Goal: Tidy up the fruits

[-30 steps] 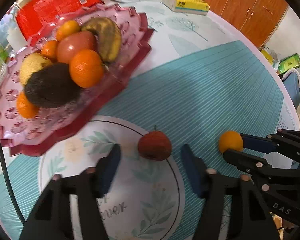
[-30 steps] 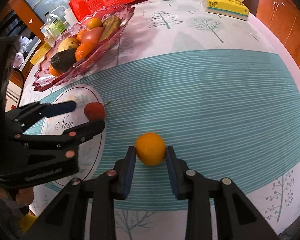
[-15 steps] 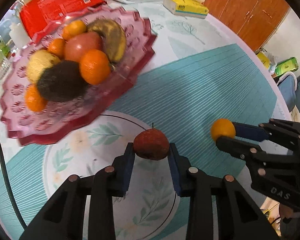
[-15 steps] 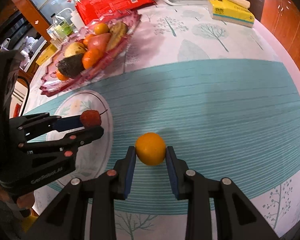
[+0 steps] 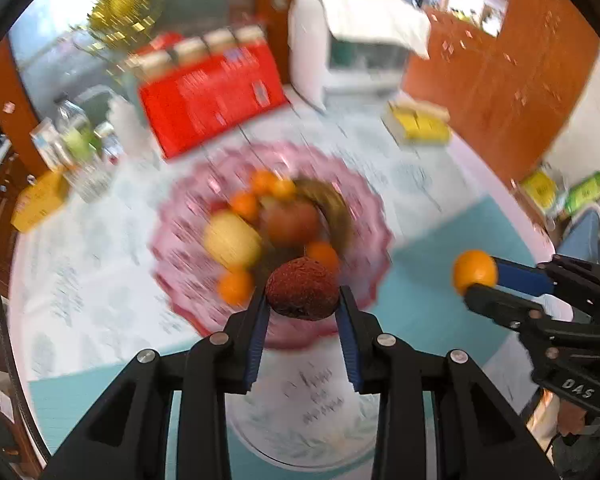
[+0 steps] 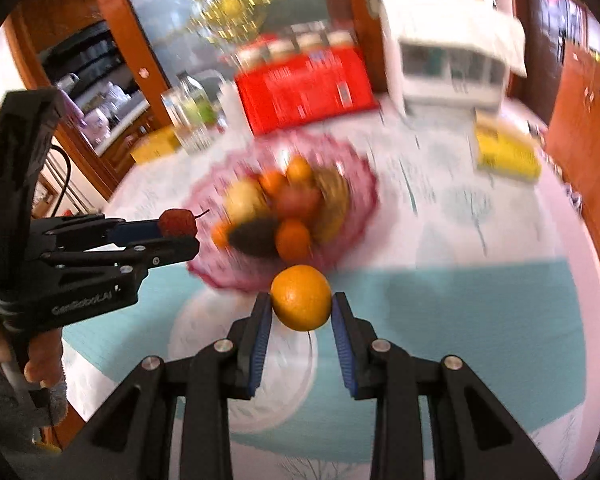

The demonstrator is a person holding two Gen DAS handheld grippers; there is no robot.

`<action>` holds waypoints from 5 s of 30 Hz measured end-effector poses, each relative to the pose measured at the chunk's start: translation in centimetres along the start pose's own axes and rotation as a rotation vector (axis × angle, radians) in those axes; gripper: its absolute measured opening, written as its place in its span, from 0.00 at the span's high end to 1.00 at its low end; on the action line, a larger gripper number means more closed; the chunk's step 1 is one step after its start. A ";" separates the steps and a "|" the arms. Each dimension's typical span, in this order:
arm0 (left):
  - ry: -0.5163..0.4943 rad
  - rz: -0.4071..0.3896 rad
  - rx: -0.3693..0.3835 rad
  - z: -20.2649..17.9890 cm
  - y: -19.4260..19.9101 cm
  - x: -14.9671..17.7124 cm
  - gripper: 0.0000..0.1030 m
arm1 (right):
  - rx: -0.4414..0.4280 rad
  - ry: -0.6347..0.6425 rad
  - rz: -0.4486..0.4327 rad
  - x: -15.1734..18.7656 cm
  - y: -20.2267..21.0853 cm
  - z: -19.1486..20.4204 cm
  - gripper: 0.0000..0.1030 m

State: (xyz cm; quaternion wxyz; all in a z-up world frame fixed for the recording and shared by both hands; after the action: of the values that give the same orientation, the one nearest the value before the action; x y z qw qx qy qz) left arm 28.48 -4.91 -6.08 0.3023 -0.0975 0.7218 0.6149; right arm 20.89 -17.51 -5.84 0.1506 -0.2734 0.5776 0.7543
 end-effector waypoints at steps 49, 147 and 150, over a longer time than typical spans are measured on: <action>0.146 0.149 -0.155 8.5 -10.6 -3.9 0.10 | 0.078 0.027 0.125 -9.5 -13.9 -0.5 0.56; 0.289 -0.084 -0.278 0.3 13.4 14.0 0.02 | 0.071 0.008 -0.056 6.7 8.9 7.6 0.52; 0.289 -0.081 -0.276 0.5 13.3 14.3 0.02 | 0.071 0.007 -0.055 6.7 8.9 7.6 0.52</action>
State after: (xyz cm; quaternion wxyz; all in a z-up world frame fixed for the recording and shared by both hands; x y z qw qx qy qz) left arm 10.38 1.81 -3.10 0.2039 -0.2541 0.6620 0.6750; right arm 8.88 -13.42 -1.30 0.1789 -0.2863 0.5969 0.7278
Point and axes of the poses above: each gripper's, at about its wrist camera, not at the fingertips, and y roughly against the way its jaws point, z to its left, x to its underside, the point moved 9 cm from there along -y, roughly the way its jaws point
